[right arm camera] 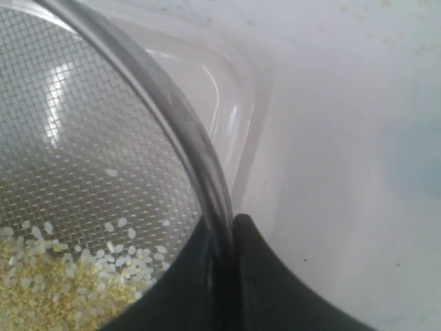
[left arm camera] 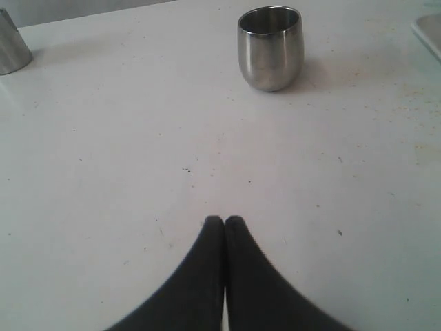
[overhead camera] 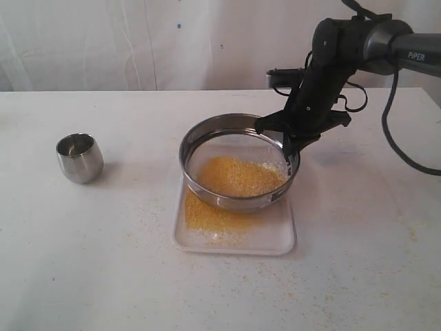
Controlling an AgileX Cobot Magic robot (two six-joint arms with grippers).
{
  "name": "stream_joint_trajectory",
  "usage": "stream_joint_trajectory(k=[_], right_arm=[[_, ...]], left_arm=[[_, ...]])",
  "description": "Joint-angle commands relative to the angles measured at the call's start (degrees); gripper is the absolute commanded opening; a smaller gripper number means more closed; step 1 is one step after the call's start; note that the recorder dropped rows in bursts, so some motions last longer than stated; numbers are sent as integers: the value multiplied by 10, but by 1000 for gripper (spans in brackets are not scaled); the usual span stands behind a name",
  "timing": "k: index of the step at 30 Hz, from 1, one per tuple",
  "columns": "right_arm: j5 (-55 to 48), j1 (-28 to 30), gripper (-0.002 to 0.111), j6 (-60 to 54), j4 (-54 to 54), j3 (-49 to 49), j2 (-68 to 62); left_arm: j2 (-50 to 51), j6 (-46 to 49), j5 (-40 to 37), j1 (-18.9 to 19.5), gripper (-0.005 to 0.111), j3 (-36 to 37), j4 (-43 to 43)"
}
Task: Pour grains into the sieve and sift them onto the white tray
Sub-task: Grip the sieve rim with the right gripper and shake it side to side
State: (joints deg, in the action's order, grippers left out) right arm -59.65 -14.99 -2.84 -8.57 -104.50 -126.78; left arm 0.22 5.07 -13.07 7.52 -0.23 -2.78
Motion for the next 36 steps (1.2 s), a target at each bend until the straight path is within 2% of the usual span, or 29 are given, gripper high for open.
stream_joint_trajectory(k=[1, 5, 9, 12, 15, 18, 22, 25, 28, 30, 33, 36], right_arm=[[-37, -6, 0, -37, -62, 10, 11], [36, -7, 0, -17, -61, 11, 11], [-16, -5, 0, 0, -62, 12, 11], [10, -4, 0, 1, -61, 12, 11], [-29, -11, 0, 21, -60, 17, 11], [44, -11, 0, 3, -59, 20, 11], [-32, -7, 0, 4, -59, 21, 11], [37, 1, 0, 3, -55, 23, 11], [-61, -4, 0, -3, -57, 30, 11], [-44, -5, 0, -49, -54, 33, 11], [13, -1, 0, -35, -39, 33, 11], [-51, 0, 0, -10, -36, 36, 11]], left_arm=[[-2, -1, -2, -2, 0, 2, -6], [-2, -1, -2, -2, 0, 2, -6], [-2, -1, -2, -2, 0, 2, -6], [-2, -1, -2, -2, 0, 2, -6], [-2, -1, -2, -2, 0, 2, -6], [-2, -1, -2, -2, 0, 2, -6], [-2, -1, -2, -2, 0, 2, -6], [-2, -1, -2, -2, 0, 2, -6], [-2, -1, -2, -2, 0, 2, -6], [-2, -1, -2, -2, 0, 2, -6], [-2, -1, -2, -2, 0, 2, -6], [-2, -1, -2, -2, 0, 2, -6]])
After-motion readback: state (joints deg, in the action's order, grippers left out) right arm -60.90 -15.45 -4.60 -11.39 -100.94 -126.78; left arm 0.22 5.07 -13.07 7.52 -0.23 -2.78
